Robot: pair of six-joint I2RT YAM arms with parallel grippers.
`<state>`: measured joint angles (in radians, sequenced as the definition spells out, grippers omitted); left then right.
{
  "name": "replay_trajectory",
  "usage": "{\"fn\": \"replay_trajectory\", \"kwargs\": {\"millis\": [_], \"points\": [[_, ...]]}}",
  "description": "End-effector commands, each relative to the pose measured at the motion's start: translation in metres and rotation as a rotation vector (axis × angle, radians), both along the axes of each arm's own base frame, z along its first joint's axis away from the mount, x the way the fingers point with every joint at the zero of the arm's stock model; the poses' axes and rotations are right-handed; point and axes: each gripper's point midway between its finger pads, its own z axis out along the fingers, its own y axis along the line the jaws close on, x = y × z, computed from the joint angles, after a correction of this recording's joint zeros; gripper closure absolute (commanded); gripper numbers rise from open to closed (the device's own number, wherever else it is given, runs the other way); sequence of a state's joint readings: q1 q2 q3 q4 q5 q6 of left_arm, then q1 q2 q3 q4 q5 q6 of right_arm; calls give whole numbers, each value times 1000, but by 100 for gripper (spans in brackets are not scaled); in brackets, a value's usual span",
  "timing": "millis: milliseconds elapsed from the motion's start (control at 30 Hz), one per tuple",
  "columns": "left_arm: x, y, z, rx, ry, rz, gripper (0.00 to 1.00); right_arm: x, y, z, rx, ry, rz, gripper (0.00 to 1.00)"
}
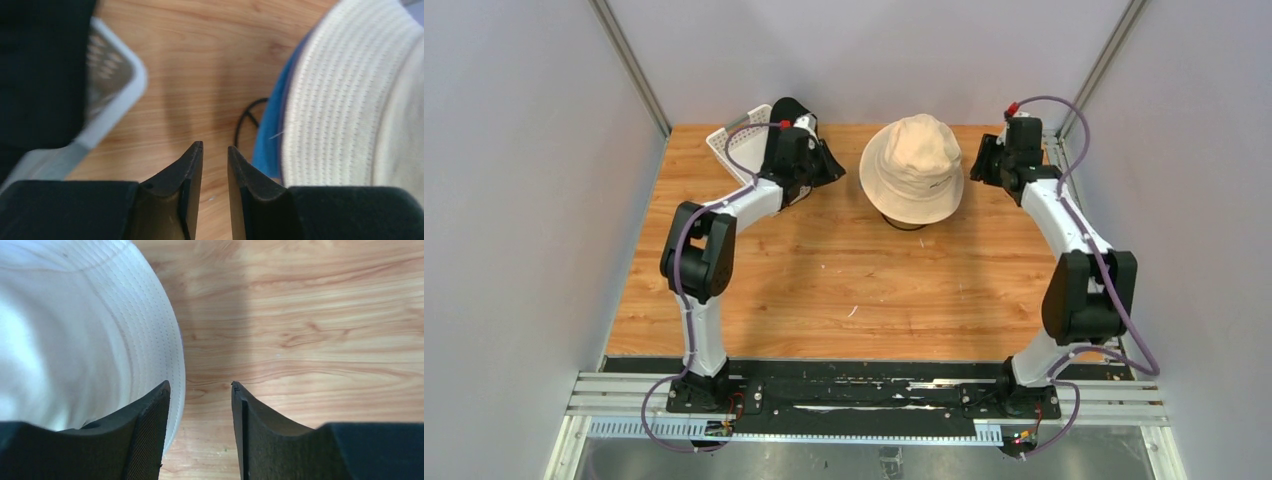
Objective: Stack the hats
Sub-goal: Adjust the hat on the hat stand, then pick up the hat from the bin.
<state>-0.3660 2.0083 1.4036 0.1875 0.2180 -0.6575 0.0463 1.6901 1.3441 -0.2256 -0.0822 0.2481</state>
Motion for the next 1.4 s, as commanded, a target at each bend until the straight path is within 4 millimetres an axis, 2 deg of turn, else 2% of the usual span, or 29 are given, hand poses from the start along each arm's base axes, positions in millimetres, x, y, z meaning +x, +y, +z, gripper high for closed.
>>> {"fn": "replay_trajectory", "kwargs": {"millis": [0,67,133,167,267,300,333,367,433,633,800,933,1067,1200,1367], "points": [[3,59,48,276,-46,169,70,-19,-27,58,-124,-106,-90,51],[2,79,69,361,-71,234,67,-28,-23,78,-108,-157,-80,51],[1,100,79,451,-72,300,64,-38,-16,95,-90,-212,-58,51],[1,111,81,496,-69,338,64,-43,-11,102,-86,-235,-43,51],[6,140,80,617,-61,444,53,-60,10,122,-95,-302,20,51],[9,145,78,638,-58,466,49,-64,19,126,-96,-318,48,51],[14,150,75,650,-50,485,39,-68,27,129,-92,-326,69,51],[19,153,72,646,-39,485,34,-71,35,131,-80,-334,89,51],[30,157,65,613,-8,474,32,-75,46,133,-64,-347,125,51],[65,185,55,449,3,481,31,-77,49,137,-64,-357,136,51],[87,187,47,314,-20,408,31,-75,52,133,-51,-350,147,51],[94,173,43,267,-37,329,31,-73,55,129,-42,-340,153,51],[84,151,51,244,-91,277,32,-71,57,128,-35,-336,159,51],[74,135,68,337,-151,287,32,-71,61,127,-21,-333,171,51],[73,113,70,464,-158,292,32,-71,66,128,-6,-337,185,51]]}}
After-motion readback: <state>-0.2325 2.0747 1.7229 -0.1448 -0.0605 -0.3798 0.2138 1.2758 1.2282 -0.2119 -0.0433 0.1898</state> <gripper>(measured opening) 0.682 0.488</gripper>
